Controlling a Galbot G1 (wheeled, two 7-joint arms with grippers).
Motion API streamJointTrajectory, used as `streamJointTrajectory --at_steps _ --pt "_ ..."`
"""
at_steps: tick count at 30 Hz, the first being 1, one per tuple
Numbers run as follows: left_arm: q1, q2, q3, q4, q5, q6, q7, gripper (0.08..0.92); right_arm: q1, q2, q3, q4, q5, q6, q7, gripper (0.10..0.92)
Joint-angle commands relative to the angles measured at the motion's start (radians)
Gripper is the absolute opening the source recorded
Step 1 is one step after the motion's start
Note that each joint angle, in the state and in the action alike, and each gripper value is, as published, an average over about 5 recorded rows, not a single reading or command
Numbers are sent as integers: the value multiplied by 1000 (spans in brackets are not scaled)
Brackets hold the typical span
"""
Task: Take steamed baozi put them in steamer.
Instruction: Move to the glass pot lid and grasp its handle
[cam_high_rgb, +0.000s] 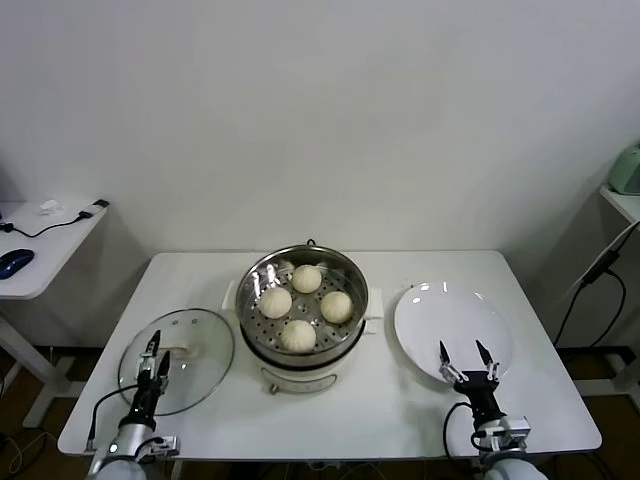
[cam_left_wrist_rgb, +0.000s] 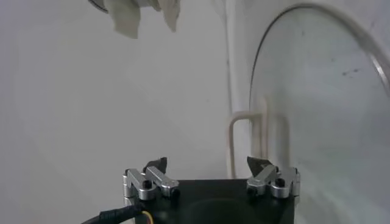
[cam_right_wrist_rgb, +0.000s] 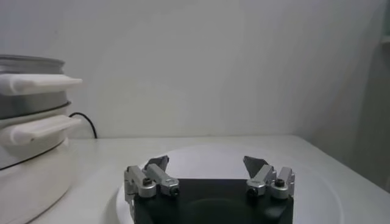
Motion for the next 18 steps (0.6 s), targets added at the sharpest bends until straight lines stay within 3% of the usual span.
streamJointTrajectory --at_steps 1,8,18 --pt "-63 8 17 38 12 24 14 823 -5 6 5 3 -28 -3 6 823" --pt "-69 20 35 50 -25 26 27 798 -1 9 4 -3 -45 -6 6 823" --pt "-73 11 42 83 -27 23 22 524 0 18 -1 0 -60 -7 9 823"
